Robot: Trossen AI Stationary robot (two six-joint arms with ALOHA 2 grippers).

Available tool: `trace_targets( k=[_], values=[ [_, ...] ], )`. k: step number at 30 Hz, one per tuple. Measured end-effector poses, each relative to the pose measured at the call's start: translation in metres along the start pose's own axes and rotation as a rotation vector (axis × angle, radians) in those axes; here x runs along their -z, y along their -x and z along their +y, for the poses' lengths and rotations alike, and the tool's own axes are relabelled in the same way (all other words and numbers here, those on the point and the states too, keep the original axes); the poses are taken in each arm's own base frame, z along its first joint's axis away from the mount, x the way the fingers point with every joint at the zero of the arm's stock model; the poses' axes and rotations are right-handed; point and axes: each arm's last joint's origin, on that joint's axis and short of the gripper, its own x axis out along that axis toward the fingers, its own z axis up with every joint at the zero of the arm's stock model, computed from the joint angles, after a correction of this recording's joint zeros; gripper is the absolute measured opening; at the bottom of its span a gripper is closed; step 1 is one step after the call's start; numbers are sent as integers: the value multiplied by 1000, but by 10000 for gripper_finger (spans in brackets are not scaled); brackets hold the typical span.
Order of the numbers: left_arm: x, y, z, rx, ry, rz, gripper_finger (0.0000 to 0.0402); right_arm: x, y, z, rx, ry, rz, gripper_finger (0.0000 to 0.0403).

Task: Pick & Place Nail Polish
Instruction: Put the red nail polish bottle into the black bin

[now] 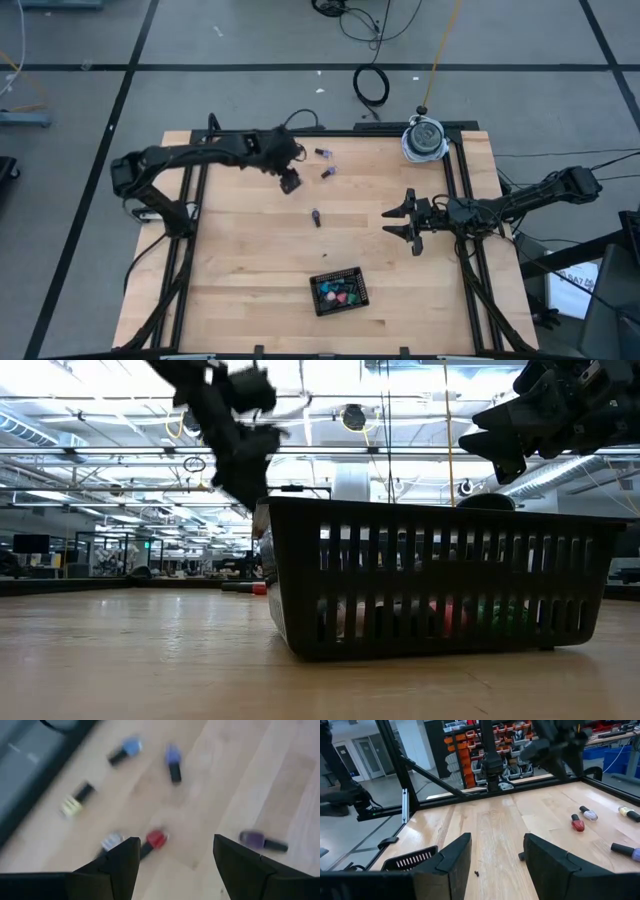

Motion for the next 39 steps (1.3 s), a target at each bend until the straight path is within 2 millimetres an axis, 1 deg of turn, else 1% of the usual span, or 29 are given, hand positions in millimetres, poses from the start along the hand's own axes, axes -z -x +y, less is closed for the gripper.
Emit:
trace_targets(
  k=[3, 6, 10, 15, 23, 28, 37, 39],
  values=[
    [11, -15, 17, -11, -45, 57, 246, 0, 0, 0, 0, 0, 0, 169],
    [24, -30, 25, -76, -108, 126, 246, 0, 0, 0, 0, 0, 1, 169],
    [35, -51, 26, -71, -204, 174, 246, 0, 0, 0, 0, 0, 0, 169],
    [38, -73, 27, -52, -303, 192, 246, 0, 0, 0, 0, 0, 0, 169],
    [44, -103, 26, -15, -404, 216, 246, 0, 0, 0, 0, 0, 0, 169],
    [47, -112, 27, -4, -450, 241, 246, 0, 0, 0, 0, 0, 0, 169],
    [50, -113, 26, 7, -453, 262, 245, 0, 0, 0, 0, 0, 0, 169],
    [50, -113, 26, 11, -452, 269, 236, 0, 0, 0, 0, 0, 0, 169]
  ],
)
